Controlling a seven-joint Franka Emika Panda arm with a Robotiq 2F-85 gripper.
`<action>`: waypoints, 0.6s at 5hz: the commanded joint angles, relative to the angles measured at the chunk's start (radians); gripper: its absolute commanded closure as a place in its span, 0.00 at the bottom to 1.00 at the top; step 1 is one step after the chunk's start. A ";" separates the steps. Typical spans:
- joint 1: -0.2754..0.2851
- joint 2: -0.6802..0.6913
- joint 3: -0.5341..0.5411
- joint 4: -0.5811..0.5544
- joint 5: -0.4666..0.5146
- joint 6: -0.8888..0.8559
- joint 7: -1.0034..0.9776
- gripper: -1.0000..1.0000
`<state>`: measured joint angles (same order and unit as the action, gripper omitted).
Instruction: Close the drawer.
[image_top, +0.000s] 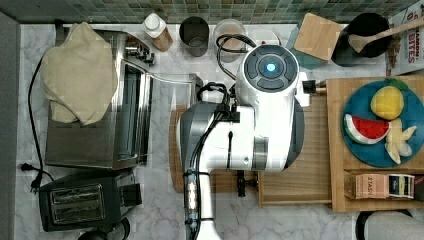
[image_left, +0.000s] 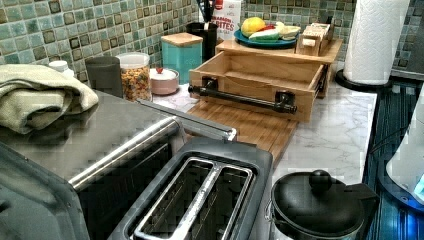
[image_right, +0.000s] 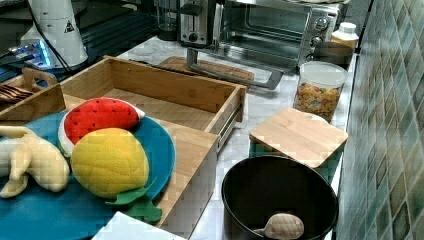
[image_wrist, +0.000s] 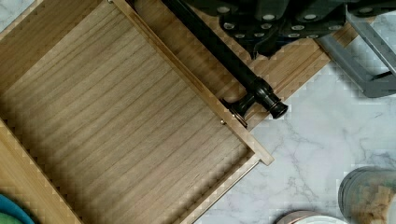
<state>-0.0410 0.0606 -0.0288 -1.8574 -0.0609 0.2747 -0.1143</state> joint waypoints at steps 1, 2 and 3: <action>0.000 0.000 0.000 0.000 -0.003 0.000 0.000 1.00; 0.001 -0.055 0.007 -0.098 0.012 0.066 -0.079 1.00; 0.007 -0.084 0.020 -0.158 0.063 0.113 -0.233 1.00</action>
<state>-0.0411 0.0480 -0.0263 -1.9707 -0.0535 0.4001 -0.2274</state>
